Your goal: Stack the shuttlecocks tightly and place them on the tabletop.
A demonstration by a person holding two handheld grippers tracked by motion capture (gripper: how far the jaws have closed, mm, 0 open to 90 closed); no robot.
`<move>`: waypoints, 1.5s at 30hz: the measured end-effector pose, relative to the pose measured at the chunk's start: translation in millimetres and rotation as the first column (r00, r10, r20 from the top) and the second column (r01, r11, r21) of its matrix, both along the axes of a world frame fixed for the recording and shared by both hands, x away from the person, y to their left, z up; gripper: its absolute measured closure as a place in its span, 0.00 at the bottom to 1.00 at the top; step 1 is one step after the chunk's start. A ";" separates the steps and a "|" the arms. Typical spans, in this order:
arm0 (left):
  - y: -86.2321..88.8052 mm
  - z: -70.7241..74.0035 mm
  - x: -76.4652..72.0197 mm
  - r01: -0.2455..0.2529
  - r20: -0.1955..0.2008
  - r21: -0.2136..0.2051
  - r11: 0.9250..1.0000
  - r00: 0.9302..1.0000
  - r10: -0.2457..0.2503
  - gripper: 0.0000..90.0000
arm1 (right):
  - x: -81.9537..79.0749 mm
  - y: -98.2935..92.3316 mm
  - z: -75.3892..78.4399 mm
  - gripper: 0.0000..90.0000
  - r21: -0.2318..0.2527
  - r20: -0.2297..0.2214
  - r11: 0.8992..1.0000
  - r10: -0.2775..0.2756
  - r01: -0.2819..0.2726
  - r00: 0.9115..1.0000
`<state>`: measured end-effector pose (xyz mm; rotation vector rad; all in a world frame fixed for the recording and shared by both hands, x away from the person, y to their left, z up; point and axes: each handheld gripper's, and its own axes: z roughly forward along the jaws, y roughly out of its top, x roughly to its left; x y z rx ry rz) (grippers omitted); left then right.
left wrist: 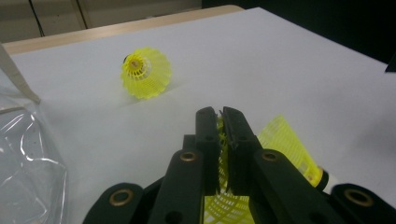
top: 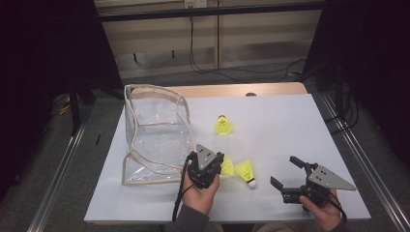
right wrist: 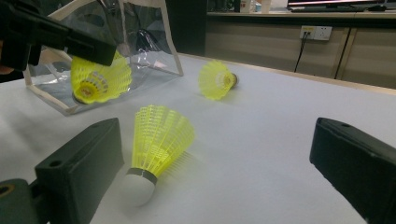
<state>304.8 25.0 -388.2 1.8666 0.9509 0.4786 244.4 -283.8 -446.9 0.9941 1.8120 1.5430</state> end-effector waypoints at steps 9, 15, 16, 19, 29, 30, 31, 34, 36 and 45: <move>-14.2 12.1 18.5 0.000 -0.023 -0.032 1.000 1.000 -0.001 0.96 | 0.0 -0.9 0.3 0.02 -0.002 0.003 1.000 -0.003 0.003 1.000; -24.0 15.0 28.4 -0.007 -0.016 -0.036 0.999 1.000 0.006 0.96 | -0.1 -1.3 0.5 0.02 0.001 0.003 1.000 -0.003 0.003 1.000; -25.1 15.3 29.5 -0.007 -0.010 -0.027 1.000 1.000 0.007 0.96 | -0.1 -1.3 0.5 0.02 0.000 0.003 1.000 -0.004 0.004 1.000; -28.4 15.2 35.6 -0.015 -0.007 -0.027 1.000 1.000 0.015 0.96 | -0.1 -1.4 0.6 0.02 0.000 0.003 1.000 -0.004 0.004 1.000; -37.6 9.8 53.6 -0.047 0.000 -0.029 0.998 0.999 0.047 0.96 | 0.1 -2.1 0.4 0.02 -0.001 0.002 1.000 -0.006 0.006 1.000; -38.1 9.4 54.6 -0.048 0.001 -0.027 0.998 0.999 0.048 0.96 | 0.1 -2.1 0.4 0.02 -0.002 0.003 1.000 -0.004 0.004 1.000; -38.9 8.7 55.8 -0.049 0.006 -0.021 0.999 0.999 0.049 0.96 | 0.1 -2.1 0.5 0.02 -0.002 0.003 1.000 -0.005 0.005 1.000; -41.2 6.4 59.3 -0.051 0.003 -0.027 0.998 0.999 0.052 0.95 | 0.0 -2.2 0.6 0.02 -0.002 0.003 1.000 -0.005 0.005 1.000; -43.1 4.6 61.5 -0.051 0.000 -0.032 0.998 0.999 0.051 0.95 | 0.2 -2.3 0.5 0.02 0.000 0.003 1.000 -0.005 0.005 1.000; -45.9 -1.8 72.3 -0.056 -0.010 -0.013 0.998 0.998 0.056 0.95 | 0.2 -2.8 0.6 0.02 0.001 0.004 1.000 -0.005 0.005 1.000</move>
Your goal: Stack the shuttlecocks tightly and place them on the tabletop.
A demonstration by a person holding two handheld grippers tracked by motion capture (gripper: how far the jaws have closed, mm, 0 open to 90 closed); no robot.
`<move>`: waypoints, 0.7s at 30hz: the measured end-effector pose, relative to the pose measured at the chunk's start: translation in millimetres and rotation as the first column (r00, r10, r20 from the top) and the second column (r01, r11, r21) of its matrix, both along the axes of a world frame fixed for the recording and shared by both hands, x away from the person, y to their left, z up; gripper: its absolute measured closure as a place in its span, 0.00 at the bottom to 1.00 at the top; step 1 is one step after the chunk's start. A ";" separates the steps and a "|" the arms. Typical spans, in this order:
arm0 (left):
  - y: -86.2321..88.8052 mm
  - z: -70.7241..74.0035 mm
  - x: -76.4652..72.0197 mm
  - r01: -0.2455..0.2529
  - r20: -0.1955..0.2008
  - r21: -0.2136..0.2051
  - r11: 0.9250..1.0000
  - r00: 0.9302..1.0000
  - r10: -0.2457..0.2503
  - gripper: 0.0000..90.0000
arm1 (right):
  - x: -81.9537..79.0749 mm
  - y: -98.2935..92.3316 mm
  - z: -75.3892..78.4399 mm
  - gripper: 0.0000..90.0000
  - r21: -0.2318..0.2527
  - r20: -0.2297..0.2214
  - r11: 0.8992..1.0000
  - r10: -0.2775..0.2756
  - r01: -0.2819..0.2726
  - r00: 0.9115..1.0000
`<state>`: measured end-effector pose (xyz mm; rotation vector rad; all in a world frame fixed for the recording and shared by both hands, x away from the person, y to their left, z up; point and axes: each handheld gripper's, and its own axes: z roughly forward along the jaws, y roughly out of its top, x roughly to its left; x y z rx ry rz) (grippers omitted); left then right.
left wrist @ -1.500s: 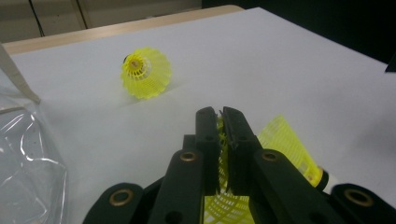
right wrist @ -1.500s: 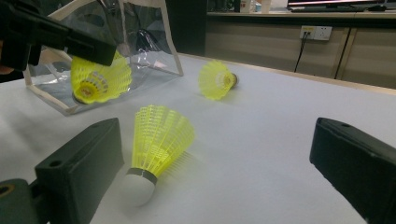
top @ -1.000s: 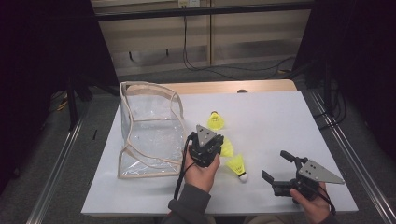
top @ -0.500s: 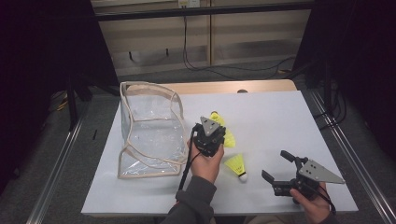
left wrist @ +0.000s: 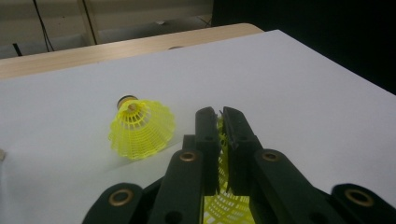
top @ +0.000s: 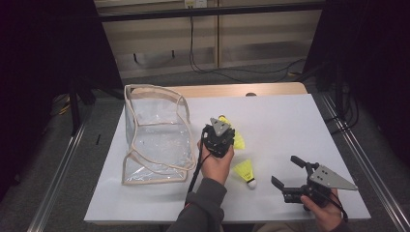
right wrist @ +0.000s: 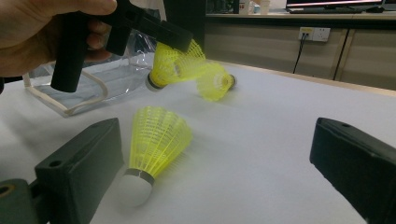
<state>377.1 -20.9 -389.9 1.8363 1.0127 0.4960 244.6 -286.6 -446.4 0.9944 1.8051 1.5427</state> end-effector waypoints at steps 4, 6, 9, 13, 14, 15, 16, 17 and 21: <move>-0.2 -1.9 3.7 -0.013 -0.001 0.004 1.000 1.000 0.013 0.95 | 0.4 -0.2 -0.2 0.02 -0.001 0.000 1.000 0.001 -0.001 1.000; -0.5 -3.2 5.7 -0.017 0.003 0.013 1.000 1.000 0.016 0.95 | 0.3 0.0 -0.1 0.02 -0.003 0.001 1.000 -0.001 0.001 1.000; -1.5 -5.1 8.2 -0.025 0.008 0.022 0.999 1.000 0.025 0.95 | 0.1 0.0 0.1 0.02 -0.001 0.002 1.000 0.001 -0.001 1.000; -2.2 -8.9 11.9 -0.031 0.008 0.022 0.999 0.999 0.031 0.95 | 0.4 -0.5 -0.3 0.02 0.000 -0.001 1.000 0.002 -0.002 1.000; -2.1 -9.6 12.7 -0.032 0.007 0.024 0.999 0.999 0.032 0.95 | 0.4 -0.5 -0.3 0.02 -0.001 -0.001 1.000 0.002 -0.002 1.000; -2.5 -10.2 13.4 -0.034 0.009 0.025 0.999 0.999 0.033 0.95 | 0.4 -0.6 -0.2 0.02 -0.001 0.000 1.000 0.002 -0.002 1.000; -2.6 -10.7 14.0 -0.034 0.011 0.027 0.999 0.999 0.034 0.95 | 0.4 -0.6 -0.2 0.02 -0.001 0.000 1.000 0.002 -0.002 1.000; -2.6 -11.1 14.7 -0.033 0.010 0.030 0.999 0.999 0.033 0.95 | 0.4 -0.7 -0.2 0.02 -0.001 0.001 1.000 0.002 -0.002 1.000; -1.6 -13.1 17.6 -0.037 0.020 0.035 0.999 0.999 0.037 0.95 | 0.7 -0.7 -0.4 0.02 -0.001 -0.001 1.000 0.003 -0.003 1.000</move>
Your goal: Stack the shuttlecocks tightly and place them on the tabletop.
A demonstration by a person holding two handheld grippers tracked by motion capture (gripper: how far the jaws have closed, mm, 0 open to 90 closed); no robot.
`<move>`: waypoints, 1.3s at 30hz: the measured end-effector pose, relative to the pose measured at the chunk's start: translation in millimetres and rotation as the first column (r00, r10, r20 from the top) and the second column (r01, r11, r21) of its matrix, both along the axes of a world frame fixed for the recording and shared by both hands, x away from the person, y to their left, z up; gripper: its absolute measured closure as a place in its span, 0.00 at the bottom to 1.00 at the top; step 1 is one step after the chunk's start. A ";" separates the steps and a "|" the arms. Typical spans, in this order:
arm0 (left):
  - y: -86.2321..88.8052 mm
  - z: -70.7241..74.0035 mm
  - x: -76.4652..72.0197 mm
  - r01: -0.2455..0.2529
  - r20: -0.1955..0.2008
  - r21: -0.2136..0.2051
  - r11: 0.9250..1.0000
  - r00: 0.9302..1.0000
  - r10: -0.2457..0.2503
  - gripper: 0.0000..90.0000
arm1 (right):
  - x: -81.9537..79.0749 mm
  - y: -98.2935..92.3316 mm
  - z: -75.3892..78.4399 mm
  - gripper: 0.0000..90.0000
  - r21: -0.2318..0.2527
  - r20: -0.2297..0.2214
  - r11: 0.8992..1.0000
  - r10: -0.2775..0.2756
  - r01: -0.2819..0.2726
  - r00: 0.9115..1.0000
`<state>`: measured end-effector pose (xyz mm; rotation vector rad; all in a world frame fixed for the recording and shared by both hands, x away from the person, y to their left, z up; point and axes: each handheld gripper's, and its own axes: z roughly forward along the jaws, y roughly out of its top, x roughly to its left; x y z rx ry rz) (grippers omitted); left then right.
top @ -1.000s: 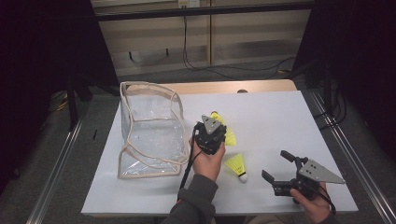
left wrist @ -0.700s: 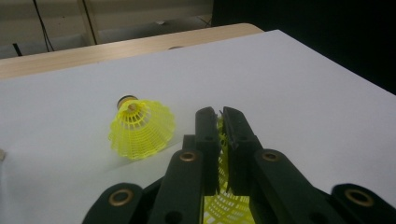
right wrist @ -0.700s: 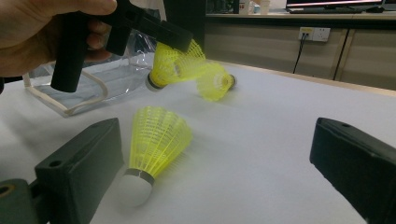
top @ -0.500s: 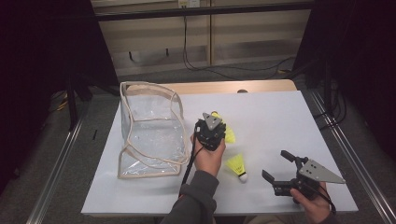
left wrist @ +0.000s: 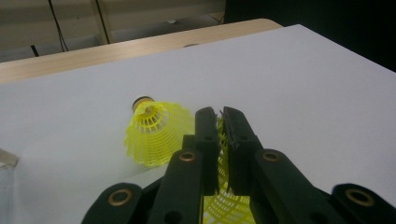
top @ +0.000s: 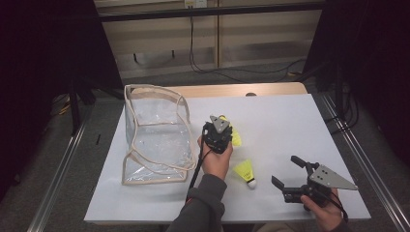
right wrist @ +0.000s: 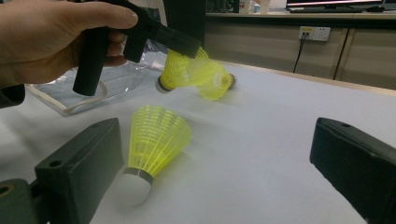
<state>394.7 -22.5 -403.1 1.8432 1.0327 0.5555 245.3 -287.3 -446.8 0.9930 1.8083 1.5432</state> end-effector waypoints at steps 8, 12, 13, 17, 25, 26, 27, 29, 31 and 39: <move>0.3 -4.5 5.8 -0.001 0.007 0.005 1.000 1.000 0.001 0.94 | 0.0 0.0 0.0 0.02 0.001 -0.001 1.000 0.001 -0.001 1.000; -0.2 -7.6 7.7 0.006 0.009 0.013 1.000 1.000 -0.006 0.94 | 0.2 0.0 -0.2 0.02 0.000 -0.001 1.000 0.001 -0.001 1.000; -0.3 -8.2 8.1 0.006 0.008 0.013 1.000 1.000 -0.006 0.94 | 0.2 -0.1 -0.2 0.02 -0.001 0.000 1.000 0.001 -0.001 1.000; 2.2 -9.9 9.5 0.009 0.005 0.025 1.000 1.000 -0.009 0.94 | 0.1 -0.3 -0.3 0.02 -0.001 -0.001 1.000 0.000 0.000 1.000; 9.8 -14.2 10.7 0.008 -0.001 0.049 0.999 1.000 -0.008 0.94 | 0.3 0.0 -0.5 0.02 -0.002 -0.002 1.000 0.003 -0.003 1.000; 10.3 -14.9 10.6 0.009 -0.003 0.052 0.999 1.000 -0.009 0.94 | 0.3 0.0 -0.6 0.02 -0.004 -0.001 1.000 0.002 -0.002 1.000; 10.4 -15.7 10.5 0.009 -0.005 0.049 0.999 1.000 -0.008 0.94 | 0.3 0.0 -0.5 0.02 -0.004 0.000 1.000 0.002 -0.002 1.000; 11.5 -16.7 10.7 0.015 -0.010 0.062 0.998 1.000 -0.014 0.94 | 0.1 0.1 -0.5 0.02 -0.005 -0.001 1.000 0.002 -0.002 1.000; 11.7 -17.2 10.8 0.009 -0.013 0.059 0.998 1.000 -0.009 0.94 | 0.3 -0.1 -0.5 0.02 -0.004 0.000 1.000 0.002 -0.002 1.000; 16.6 -16.9 11.6 0.004 -0.012 0.084 0.996 1.000 -0.003 0.94 | 0.3 -0.2 -0.6 0.02 -0.003 -0.001 1.000 0.003 -0.003 1.000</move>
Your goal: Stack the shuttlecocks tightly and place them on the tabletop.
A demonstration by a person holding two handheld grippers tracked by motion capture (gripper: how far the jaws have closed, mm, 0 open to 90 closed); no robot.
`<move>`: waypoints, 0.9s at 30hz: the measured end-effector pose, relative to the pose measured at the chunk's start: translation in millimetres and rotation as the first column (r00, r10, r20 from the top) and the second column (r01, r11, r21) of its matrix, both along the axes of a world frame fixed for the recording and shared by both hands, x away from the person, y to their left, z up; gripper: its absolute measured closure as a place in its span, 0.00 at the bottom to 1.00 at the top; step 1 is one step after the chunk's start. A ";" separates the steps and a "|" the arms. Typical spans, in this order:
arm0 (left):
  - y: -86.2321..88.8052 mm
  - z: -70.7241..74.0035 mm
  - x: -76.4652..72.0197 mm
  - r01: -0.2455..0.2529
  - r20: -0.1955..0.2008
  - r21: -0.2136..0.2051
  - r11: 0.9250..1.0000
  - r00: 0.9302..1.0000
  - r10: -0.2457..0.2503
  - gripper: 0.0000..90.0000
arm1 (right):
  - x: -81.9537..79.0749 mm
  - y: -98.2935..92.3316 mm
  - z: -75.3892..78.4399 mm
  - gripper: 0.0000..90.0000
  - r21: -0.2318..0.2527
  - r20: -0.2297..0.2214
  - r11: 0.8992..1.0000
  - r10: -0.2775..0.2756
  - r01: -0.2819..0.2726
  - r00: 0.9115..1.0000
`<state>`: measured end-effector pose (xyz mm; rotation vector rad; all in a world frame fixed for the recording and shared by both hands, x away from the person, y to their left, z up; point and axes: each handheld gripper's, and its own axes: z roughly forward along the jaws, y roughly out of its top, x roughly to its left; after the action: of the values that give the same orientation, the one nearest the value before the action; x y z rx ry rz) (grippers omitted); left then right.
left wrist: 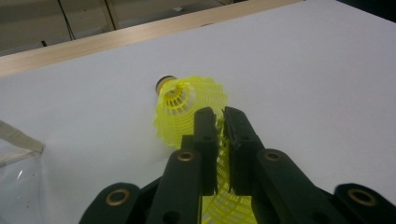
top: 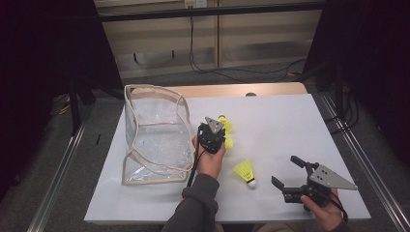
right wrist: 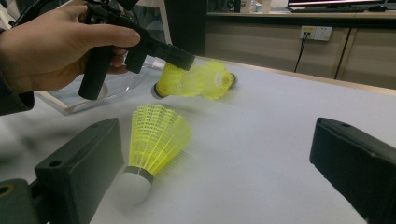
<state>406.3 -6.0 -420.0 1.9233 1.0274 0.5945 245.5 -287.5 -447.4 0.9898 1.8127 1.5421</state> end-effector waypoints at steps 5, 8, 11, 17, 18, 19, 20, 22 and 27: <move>1.6 -0.4 0.2 -0.005 0.000 0.007 1.000 1.000 0.005 0.94 | -0.2 0.0 0.1 0.02 -0.002 0.000 1.000 -0.001 0.001 1.000; 3.1 -1.0 0.4 -0.008 -0.001 0.014 1.000 1.000 0.008 0.94 | -0.1 -0.1 -0.1 0.02 -0.001 0.000 1.000 0.000 0.000 1.000; 3.8 -1.7 0.6 -0.011 0.000 0.024 1.000 1.000 0.011 0.94 | 0.0 -0.1 -0.1 0.02 0.000 0.000 1.000 0.000 0.000 1.000; 4.3 -2.8 2.5 -0.026 0.012 0.035 0.999 1.000 0.025 0.94 | -0.2 -0.1 0.0 0.02 0.000 0.000 1.000 0.001 -0.001 1.000; 4.7 -3.1 2.9 -0.031 0.016 0.041 0.999 0.999 0.031 0.94 | -0.1 -0.2 0.0 0.02 -0.001 0.000 1.000 0.000 0.000 1.000; 4.8 -3.3 3.2 -0.034 0.017 0.043 0.998 0.999 0.033 0.94 | -0.1 -0.3 -0.1 0.02 0.000 -0.002 1.000 0.000 0.000 1.000; 5.1 -3.6 3.7 -0.034 0.019 0.045 0.998 0.999 0.033 0.94 | -0.2 -0.4 -0.1 0.02 0.000 -0.003 1.000 0.000 0.000 1.000; 5.7 -4.5 4.6 -0.038 0.022 0.046 0.998 0.999 0.037 0.94 | -0.2 -0.4 0.0 0.02 0.001 -0.001 1.000 0.000 0.000 1.000; 7.2 -5.4 5.4 -0.045 0.029 0.056 0.997 0.999 0.043 0.93 | -0.4 -0.5 0.0 0.02 -0.001 0.000 1.000 -0.001 0.001 1.000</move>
<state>411.6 1.3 -425.4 1.9407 1.0480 0.6799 245.1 -288.0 -447.4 0.9900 1.8131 1.5405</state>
